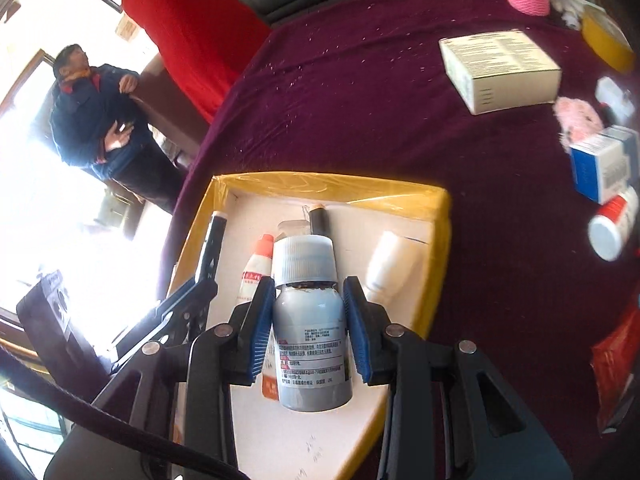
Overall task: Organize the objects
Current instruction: 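Place the black marker in the tray with the left gripper while the right gripper places a white bottle there, then grasp the white-and-blue medicine box from the pile with the left gripper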
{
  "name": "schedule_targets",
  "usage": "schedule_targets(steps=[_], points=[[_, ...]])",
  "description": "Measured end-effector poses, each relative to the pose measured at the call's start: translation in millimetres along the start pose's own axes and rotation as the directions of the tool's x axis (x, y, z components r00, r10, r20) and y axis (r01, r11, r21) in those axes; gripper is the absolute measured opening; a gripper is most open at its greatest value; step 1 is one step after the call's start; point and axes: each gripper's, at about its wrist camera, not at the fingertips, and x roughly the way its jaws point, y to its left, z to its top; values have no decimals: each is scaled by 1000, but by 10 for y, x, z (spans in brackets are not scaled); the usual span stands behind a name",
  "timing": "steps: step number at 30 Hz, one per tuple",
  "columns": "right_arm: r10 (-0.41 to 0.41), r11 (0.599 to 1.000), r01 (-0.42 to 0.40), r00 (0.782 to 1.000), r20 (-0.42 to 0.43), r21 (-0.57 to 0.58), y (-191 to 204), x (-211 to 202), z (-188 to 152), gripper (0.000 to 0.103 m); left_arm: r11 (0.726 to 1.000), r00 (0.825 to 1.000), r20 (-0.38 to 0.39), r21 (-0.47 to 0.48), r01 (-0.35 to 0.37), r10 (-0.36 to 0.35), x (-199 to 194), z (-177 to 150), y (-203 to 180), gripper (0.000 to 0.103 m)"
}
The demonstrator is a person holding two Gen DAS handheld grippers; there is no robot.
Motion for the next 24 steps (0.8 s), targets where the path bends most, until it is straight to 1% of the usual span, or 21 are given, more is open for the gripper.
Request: schedule_targets(steps=[2, 4, 9, 10, 11, 12, 13, 14, 15, 17, 19, 21, 23, 24], points=[[-47, 999, 47, 999, 4, -11, 19, 102, 45, 33, 1000, 1000, -10, -14, -1, 1, 58, 16, 50, 11], [-87, 996, 87, 996, 7, -10, 4, 191, 95, 33, 1000, 1000, 5, -8, -1, 1, 56, 20, 46, 11], [-133, 991, 133, 991, 10, 2, -90, 268, 170, 32, 1000, 999, 47, 5, 6, -6, -13, 28, 35, 13], [-140, 990, 140, 990, 18, -1, -102, 264, 183, 32, 1000, 999, 52, 2, 5, -5, -24, 33, 41, 16], [-147, 989, 147, 989, 25, -2, -104, 264, 197, 32, 1000, 998, 57, -4, 4, -3, -37, 38, 51, 24], [-152, 988, 152, 988, 34, -1, -112, 252, 203, 33, 1000, 998, 64, -13, 2, -1, -58, 38, 63, 30], [-155, 988, 155, 987, 42, 3, -119, 240, 204, 34, 1000, 997, 73, -22, 1, 0, -87, 32, 71, 42], [-157, 988, 157, 987, 45, 5, -125, 227, 204, 36, 1000, 997, 81, -31, 2, 1, -120, 23, 79, 50], [-155, 988, 155, 987, 50, 5, -126, 206, 198, 37, 999, 996, 89, -41, 3, 1, -158, 7, 88, 52], [-156, 988, 157, 986, 63, -9, -111, 142, 188, 38, 999, 996, 93, -53, 8, -3, -238, -30, 86, 53], [-182, 981, 187, 979, 94, -46, -76, 20, 156, 39, 998, 996, 93, -55, 7, -2, -328, -83, 52, 53], [-214, 970, 228, 966, 143, -86, -50, -193, 104, 45, 999, 994, 107, -50, 3, 3, -430, -136, -2, 53], [-225, 961, 250, 955, 191, -116, -51, -401, 57, 56, 999, 991, 134, -36, -9, 14, -552, -180, -95, 53], [-237, 952, 274, 942, 237, -135, -62, -586, 13, 57, 1000, 987, 159, -23, -16, 19, -641, -205, -162, 53]])
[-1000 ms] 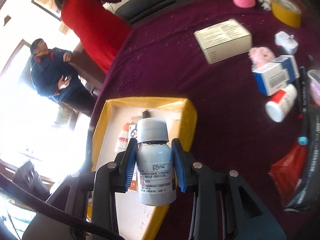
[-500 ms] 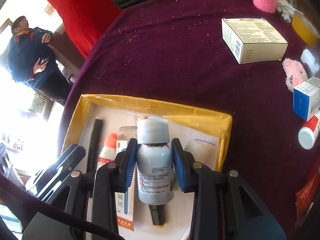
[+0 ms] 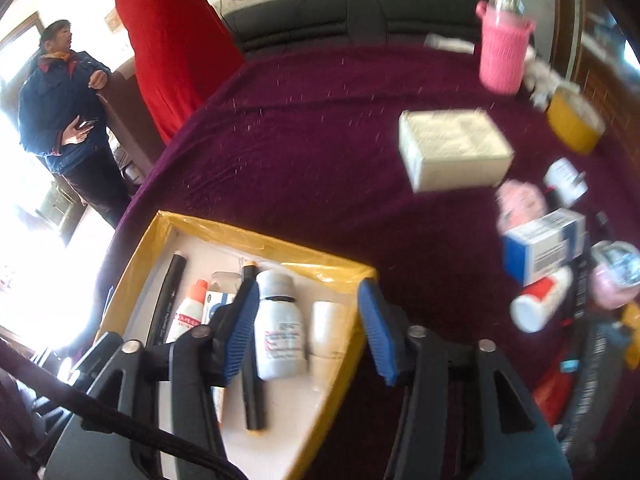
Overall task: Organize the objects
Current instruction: 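Grasp the white-and-blue medicine box from the pile with the left gripper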
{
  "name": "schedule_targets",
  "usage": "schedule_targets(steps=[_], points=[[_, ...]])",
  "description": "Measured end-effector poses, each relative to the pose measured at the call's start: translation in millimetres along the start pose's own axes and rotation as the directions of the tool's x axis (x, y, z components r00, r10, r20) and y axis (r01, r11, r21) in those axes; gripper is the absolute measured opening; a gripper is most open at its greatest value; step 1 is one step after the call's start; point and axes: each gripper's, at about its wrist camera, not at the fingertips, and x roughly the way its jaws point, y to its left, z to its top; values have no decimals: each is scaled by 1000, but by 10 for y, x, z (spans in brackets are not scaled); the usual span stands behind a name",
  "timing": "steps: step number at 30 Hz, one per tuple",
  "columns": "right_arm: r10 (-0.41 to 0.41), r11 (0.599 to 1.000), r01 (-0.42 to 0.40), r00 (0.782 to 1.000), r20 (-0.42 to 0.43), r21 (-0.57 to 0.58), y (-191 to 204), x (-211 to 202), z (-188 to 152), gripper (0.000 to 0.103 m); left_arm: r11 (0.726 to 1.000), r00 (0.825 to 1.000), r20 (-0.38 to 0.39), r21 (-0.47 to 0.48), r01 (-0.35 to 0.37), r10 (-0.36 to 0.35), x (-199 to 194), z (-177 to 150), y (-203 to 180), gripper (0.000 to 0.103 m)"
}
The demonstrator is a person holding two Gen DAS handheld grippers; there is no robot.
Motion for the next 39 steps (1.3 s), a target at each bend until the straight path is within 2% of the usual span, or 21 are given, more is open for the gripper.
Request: schedule_targets(steps=[3, 5, 6, 7, 8, 9, 10, 11, 12, 13, 14, 16, 20, 23, 25, 26, 30, 32, 34, 39], points=[[-48, 997, 56, 989, 137, -50, -135, -470, -37, 61, 1000, 999, 49, 28, 12, -13, -186, -6, -192, 55], [-74, 992, 100, 959, 275, -80, -246, -887, -117, 73, 998, 996, 71, 48, 49, -52, -309, -19, -366, 57], [-82, 989, 121, 931, 355, -89, -312, -1095, -194, 79, 996, 994, 77, 59, 70, -75, -360, -27, -454, 58], [-83, 986, 139, 892, 443, -94, -395, -1310, -302, 88, 993, 992, 78, 72, 95, -101, -401, -35, -560, 59], [-71, 986, 137, 862, 501, -96, -472, -1443, -395, 90, 990, 989, 77, 83, 117, -123, -425, -35, -645, 60], [-46, 989, 116, 834, 550, -92, -582, -1544, -508, 91, 986, 987, 72, 92, 140, -147, -438, -41, -738, 60], [-22, 995, 73, 818, 575, -67, -761, -1599, -644, 99, 981, 983, 62, 99, 164, -171, -435, -55, -843, 60], [-22, 999, 45, 838, 545, -28, -895, -1575, -695, 103, 979, 982, 50, 102, 177, -183, -426, -68, -914, 60], [-33, 999, 25, 889, 457, 23, -1060, -1487, -725, 103, 976, 980, 29, 103, 194, -198, -394, -84, -1018, 60], [-42, 996, 12, 943, 331, 92, -1290, -1330, -755, 103, 973, 978, 13, 102, 206, -208, -380, -106, -1105, 60], [-44, 992, 6, 953, 300, 129, -1405, -1277, -795, 103, 972, 977, 2, 102, 213, -214, -367, -132, -1178, 60], [-113, 970, 49, 959, 262, 240, -1772, -1187, -941, 103, 967, 974, -30, 112, 229, -227, -331, -207, -1366, 60], [-244, 908, 171, 958, 152, 382, -2335, -1072, -1079, 103, 956, 969, -75, 159, 246, -237, -276, -347, -1705, 60], [-321, 853, 215, 935, 152, 476, -2721, -1070, -1084, 103, 947, 961, -107, 173, 270, -255, -203, -378, -1924, 60], [-385, 813, 259, 911, 148, 522, -2944, -1056, -1046, 103, 944, 958, -115, 175, 281, -264, -152, -321, -2070, 60], [-390, 799, 258, 910, 142, 543, -3044, -1029, -1031, 103, 942, 957, -110, 176, 285, -269, -128, -278, -2126, 60], [-299, 768, 142, 942, 154, 625, -3386, -865, -1105, 103, 936, 961, -94, 218, 276, -261, 90, 12, -2401, 60], [-290, 756, 117, 942, 169, 644, -3458, -826, -1220, 103, 932, 958, -116, 225, 283, -263, 320, 151, -2520, 60], [-249, 735, 97, 959, 133, 672, -3539, -788, -1287, 103, 931, 955, -146, 226, 288, -260, 626, 257, -2633, 59], [-254, 725, 54, 948, 194, 687, -3523, -959, -1353, 103, 921, 956, -184, 277, 275, -230, 1245, 324, -2877, 59]])
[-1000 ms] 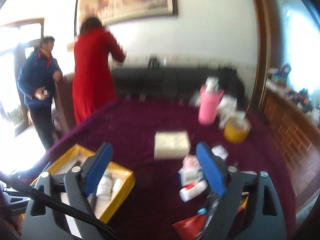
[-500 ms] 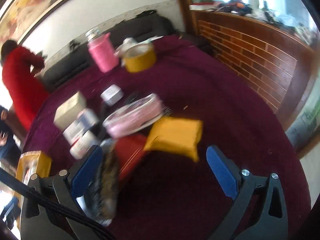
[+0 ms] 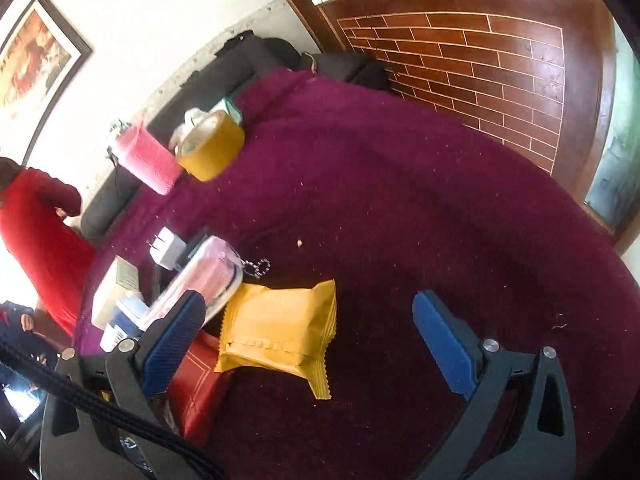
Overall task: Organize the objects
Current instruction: 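Grasp the white-and-blue medicine box from the pile with the left gripper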
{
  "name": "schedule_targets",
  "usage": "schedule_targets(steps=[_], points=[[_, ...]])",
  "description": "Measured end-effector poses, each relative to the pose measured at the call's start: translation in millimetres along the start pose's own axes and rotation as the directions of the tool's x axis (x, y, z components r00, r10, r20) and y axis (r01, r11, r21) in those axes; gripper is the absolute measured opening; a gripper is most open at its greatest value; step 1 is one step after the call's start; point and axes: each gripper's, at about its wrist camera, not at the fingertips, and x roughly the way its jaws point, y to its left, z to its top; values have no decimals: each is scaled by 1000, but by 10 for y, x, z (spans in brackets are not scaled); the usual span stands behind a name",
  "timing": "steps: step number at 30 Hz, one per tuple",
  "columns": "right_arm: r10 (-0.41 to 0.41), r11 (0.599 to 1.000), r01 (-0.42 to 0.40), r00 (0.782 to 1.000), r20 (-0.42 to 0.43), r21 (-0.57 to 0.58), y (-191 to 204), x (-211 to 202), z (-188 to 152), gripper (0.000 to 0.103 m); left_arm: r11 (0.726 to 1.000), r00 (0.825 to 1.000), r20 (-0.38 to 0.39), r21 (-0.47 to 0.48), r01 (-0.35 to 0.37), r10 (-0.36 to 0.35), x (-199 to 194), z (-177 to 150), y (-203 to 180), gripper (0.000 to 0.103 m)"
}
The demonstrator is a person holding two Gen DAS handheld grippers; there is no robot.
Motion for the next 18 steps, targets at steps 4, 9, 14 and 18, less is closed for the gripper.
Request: schedule_targets(steps=[4, 9, 14, 18], points=[[9, 1000, -9, 999, -45, -4, 72, 149, -14, 103, 999, 1000, 2, 24, 29, -29, 290, 119, -15, 59], [18, 999, -20, 998, -56, -30, 124, 188, -33, 103, 999, 998, -42, 27, 44, -42, 569, 234, -56, 59], [-2, 998, -2, 998, -62, -61, 170, 214, -53, 103, 1000, 997, -76, 26, -8, 10, 592, 186, -160, 30], [-14, 997, 10, 998, -58, -70, 164, 199, -67, 103, 999, 998, -40, -13, 38, -38, 329, 48, -133, 29]])
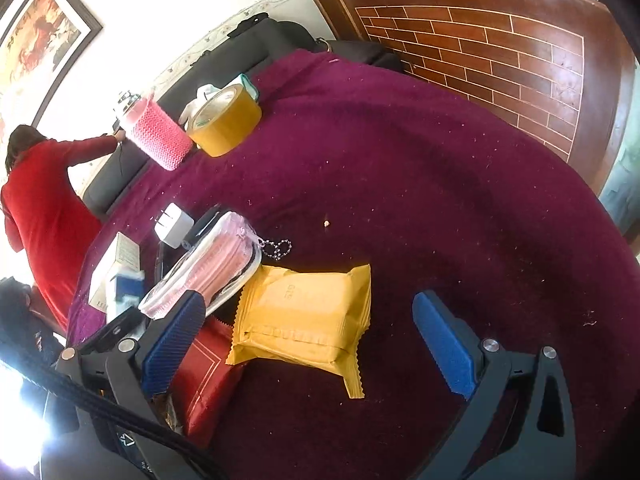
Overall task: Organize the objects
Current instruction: 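Grasp the white-and-blue medicine box from the pile with the left gripper, then carry the medicine box over the tray with the left gripper while the right gripper grasps the pink plush toy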
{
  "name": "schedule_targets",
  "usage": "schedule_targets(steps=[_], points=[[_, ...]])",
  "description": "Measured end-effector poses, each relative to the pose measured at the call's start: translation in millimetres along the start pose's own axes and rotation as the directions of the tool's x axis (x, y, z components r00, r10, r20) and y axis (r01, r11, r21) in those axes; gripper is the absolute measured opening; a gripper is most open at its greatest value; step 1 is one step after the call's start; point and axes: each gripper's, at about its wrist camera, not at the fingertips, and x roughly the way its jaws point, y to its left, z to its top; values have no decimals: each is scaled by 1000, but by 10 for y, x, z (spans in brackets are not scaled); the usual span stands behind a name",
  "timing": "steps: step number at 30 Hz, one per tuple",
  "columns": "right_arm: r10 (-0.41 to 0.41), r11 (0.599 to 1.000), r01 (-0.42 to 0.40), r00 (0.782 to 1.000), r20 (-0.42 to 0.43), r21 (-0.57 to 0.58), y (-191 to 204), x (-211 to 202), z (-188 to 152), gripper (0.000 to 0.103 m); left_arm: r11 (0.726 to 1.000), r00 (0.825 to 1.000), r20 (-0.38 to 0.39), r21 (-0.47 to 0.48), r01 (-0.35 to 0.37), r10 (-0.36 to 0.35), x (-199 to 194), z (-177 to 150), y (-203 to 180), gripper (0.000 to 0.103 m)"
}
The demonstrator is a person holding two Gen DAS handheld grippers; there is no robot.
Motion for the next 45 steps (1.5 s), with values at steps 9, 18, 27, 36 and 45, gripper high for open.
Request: schedule_targets(steps=[9, 18, 27, 36, 45], points=[[-17, 999, 17, 1000, -5, -29, 39, 32, 10, 103, 998, 997, 75, -61, 22, -17, -928, -585, 118, 29], [41, 987, -39, 999, 8, -157, 352, -215, -15, 103, 997, 983, 171, -55, -56, 65, -1662, -1265, 135, 29], [152, 863, -287, 932, -329, -416, 1925, -23, 191, 103, 994, 971, 228, -105, -41, 65, -2020, -1525, 469, 29], [-142, 784, -112, 925, -352, -610, 2519, 899, -102, 88, 977, 957, 242, -182, -115, 158, -2298, -1809, 988, 29], [-170, 874, -48, 902, -396, -484, 2194, 1220, -34, 41, 954, 958, 235, -285, -97, 168, -2313, -2017, 1343, 29]])
